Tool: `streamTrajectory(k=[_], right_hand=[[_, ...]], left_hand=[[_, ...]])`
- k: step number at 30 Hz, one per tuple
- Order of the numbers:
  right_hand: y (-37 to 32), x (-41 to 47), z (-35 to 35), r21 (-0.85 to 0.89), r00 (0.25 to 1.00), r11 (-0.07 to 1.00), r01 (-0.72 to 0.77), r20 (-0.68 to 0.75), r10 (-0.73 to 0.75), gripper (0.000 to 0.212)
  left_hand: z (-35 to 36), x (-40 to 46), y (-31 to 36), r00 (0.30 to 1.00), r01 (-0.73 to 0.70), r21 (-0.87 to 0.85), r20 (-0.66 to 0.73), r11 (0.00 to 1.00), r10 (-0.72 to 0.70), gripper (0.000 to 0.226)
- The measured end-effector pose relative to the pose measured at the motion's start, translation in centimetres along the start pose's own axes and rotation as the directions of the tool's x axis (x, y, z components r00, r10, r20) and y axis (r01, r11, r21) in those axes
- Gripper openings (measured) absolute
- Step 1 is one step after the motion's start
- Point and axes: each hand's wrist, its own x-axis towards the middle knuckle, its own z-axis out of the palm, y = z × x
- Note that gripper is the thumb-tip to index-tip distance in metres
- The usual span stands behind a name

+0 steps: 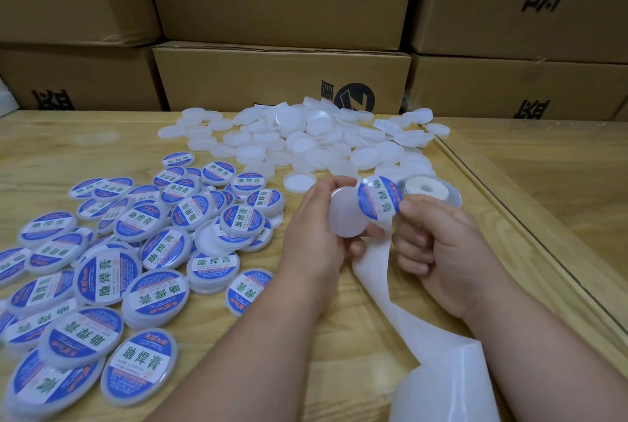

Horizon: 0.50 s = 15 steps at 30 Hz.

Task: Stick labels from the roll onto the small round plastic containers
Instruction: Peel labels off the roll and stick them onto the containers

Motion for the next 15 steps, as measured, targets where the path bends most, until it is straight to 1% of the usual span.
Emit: streamTrajectory(k=[3, 6, 8, 11, 15], right_hand=[[0.4, -0.1, 0.4, -0.141, 0.999, 0.990, -0.025, 0.019, 0.028, 0.026], [0.8, 0.0, 0.5, -0.242, 0.999, 0.969, -0.047, -0.015, 0.044, 0.025], [1.0, 0.1, 0.4, -0.256, 0.998, 0.965, -0.052, -0.038, 0.044, 0.028], [1.0, 0.1, 0.3, -0.239, 0.998, 0.969, -0.055, -0.045, 0.046, 0.021], [1.1, 0.2, 0.3, -0.237, 0.998, 0.970, -0.055, -0.052, 0.043, 0.030]], left_hand=[[0.2, -0.2, 0.3, 0.997, 0.051, -0.054, 0.053, 0.997, -0.048, 0.026], [0.1, -0.2, 0.3, 0.996, 0.051, -0.046, 0.074, 0.998, -0.047, 0.030], [0.1, -0.1, 0.2, 0.996, 0.042, -0.019, 0.077, 0.999, -0.041, 0.036], [0.0, 0.1, 0.0, 0.996, 0.029, 0.001, 0.089, 1.000, -0.029, 0.039], [-0.2, 0.2, -0.3, 0.995, 0.026, 0.008, 0.101, 1.000, -0.027, 0.039]])
